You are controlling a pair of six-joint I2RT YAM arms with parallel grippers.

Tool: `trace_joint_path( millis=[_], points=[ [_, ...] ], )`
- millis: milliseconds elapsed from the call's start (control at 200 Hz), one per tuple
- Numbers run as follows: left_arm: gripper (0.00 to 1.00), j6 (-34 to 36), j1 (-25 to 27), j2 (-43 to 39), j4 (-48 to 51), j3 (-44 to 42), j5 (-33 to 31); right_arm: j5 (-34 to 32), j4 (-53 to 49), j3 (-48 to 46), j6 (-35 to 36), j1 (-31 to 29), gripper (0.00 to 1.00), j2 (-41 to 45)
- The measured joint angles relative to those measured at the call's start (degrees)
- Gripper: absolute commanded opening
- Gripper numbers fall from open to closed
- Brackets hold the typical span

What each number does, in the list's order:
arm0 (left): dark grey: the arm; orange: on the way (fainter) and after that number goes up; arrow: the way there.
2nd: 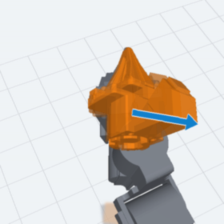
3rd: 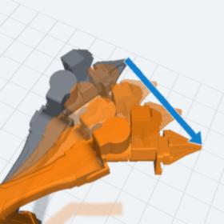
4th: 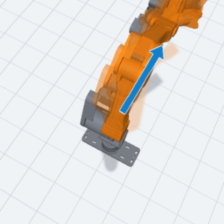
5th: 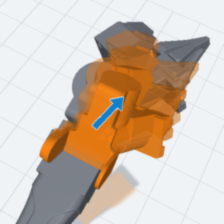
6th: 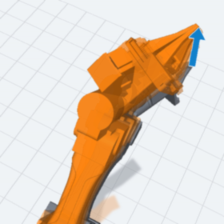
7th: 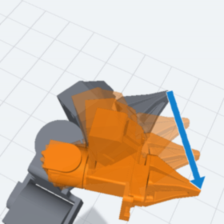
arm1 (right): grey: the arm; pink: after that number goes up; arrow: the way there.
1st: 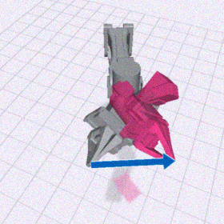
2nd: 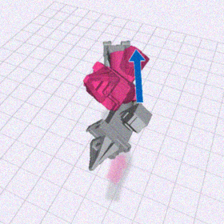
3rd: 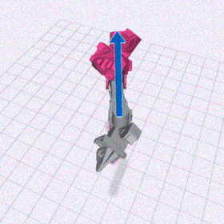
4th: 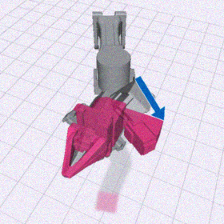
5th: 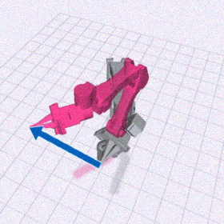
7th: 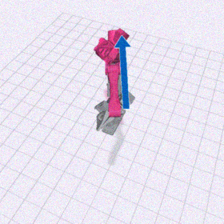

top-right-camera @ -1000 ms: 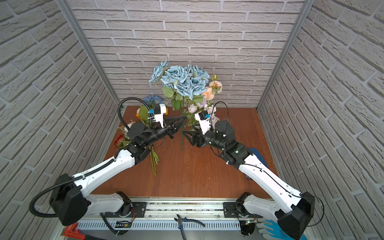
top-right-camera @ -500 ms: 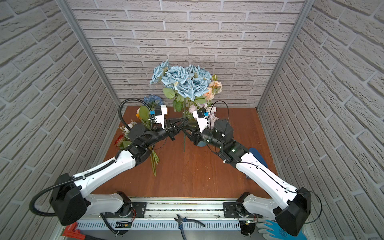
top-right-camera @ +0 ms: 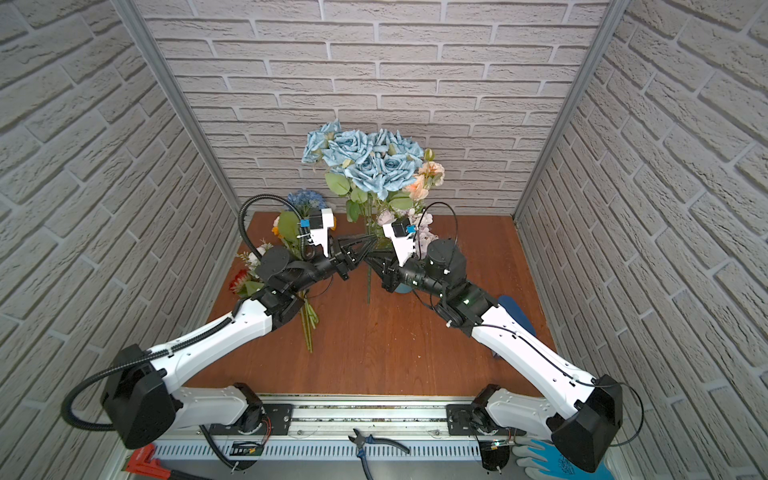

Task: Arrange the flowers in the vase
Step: 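Grasp the blue rose stems with the right gripper beside the left gripper, then raise the blue roses with the right gripper while the left gripper releases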

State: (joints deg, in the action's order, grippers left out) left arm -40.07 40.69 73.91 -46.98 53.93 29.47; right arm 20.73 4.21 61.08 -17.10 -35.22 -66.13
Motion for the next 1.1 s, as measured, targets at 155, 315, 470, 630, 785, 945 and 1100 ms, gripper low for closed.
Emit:
trace_joint_path(
  millis=[155,315,470,630,785,945,1100],
  points=[
    [0.98,-1.2,1.1,-0.3,-1.0,0.0,2.0,-3.6,-0.4,-0.3,0.5,0.4,0.06,0.2],
    [0.98,-0.7,1.2,-1.4,0.7,-0.5,1.6,-8.9,-2.4,-1.4,2.9,0.5,0.06,2.3],
    [0.98,2.2,0.9,-6.5,5.3,-2.9,-2.3,-16.2,-7.0,-1.6,6.9,1.4,0.06,7.0],
    [0.98,3.4,-2.3,-10.3,9.9,-6.3,-8.5,-22.2,-11.5,0.6,10.4,4.7,0.06,10.9],
    [0.98,1.1,-7.1,-9.1,12.9,-10.6,-12.4,-27.2,-13.5,3.1,12.5,7.6,0.06,12.4],
    [0.98,0.6,-7.2,-6.3,17.0,-11.7,-14.2,-31.5,-15.5,3.0,14.0,11.2,0.06,13.4],
    [0.96,3.4,-0.4,-3.7,20.0,-10.1,-16.3,-33.3,-15.7,2.4,14.5,15.6,0.06,13.6]
  ],
)
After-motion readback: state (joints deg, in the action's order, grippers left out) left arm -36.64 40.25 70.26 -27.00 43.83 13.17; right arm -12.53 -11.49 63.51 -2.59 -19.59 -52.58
